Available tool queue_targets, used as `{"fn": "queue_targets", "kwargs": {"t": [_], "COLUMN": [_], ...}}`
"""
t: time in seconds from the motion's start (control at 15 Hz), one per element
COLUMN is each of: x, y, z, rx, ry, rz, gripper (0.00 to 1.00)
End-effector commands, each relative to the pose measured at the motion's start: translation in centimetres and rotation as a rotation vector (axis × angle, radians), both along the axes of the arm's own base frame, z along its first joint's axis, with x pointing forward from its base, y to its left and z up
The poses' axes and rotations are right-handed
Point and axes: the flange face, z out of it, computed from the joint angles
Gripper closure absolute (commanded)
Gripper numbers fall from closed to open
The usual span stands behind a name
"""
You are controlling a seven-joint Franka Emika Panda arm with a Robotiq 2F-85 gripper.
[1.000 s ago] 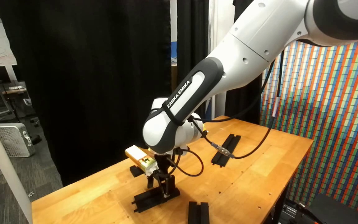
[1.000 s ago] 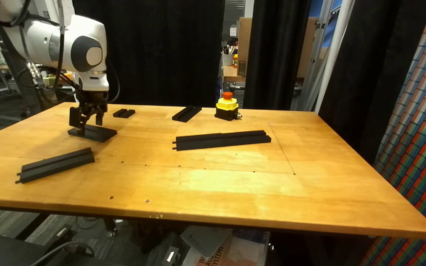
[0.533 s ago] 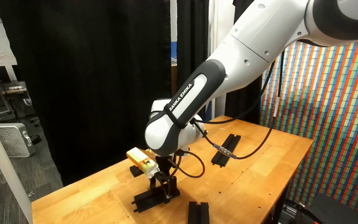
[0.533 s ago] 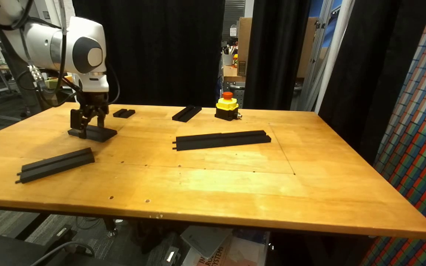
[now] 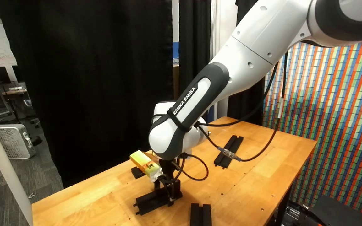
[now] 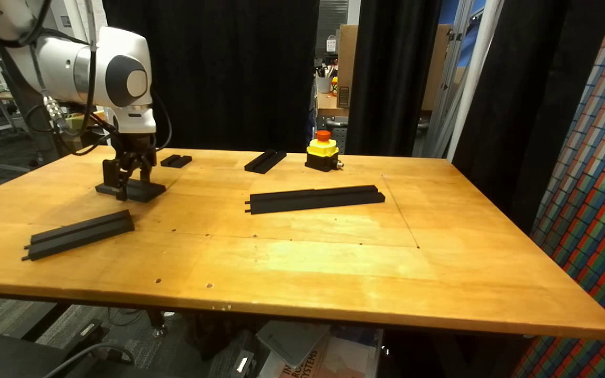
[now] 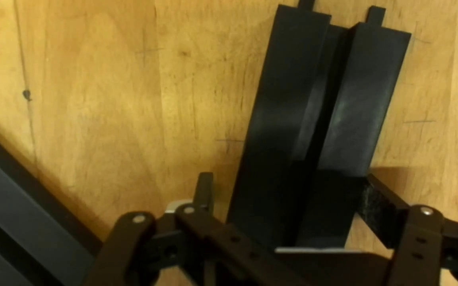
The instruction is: Connect four black pieces together
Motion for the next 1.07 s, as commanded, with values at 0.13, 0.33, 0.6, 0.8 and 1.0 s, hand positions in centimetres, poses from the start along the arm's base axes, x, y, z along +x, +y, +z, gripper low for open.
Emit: {"fn": "queue_targets", "kwargs": {"t": [0.13, 0.33, 0.6, 0.8, 1.0], "x": [0.4, 0.4, 1.1, 1.5, 1.4], "y": [-0.7, -1.8, -6.3, -11.6, -16.6], "z": [0.5, 0.7, 2.0, 2.9, 4.1], "rx": [-0.015, -0.023, -0.054, -0.071, -0.071], "ry": [-0.025, -0.024, -0.038, -0.053, -0.069], "rz": [-0.005, 0.013, 0.057, 0.084, 0.13], "gripper": [0.54, 0.54, 0.54, 0.54, 0.54]}}
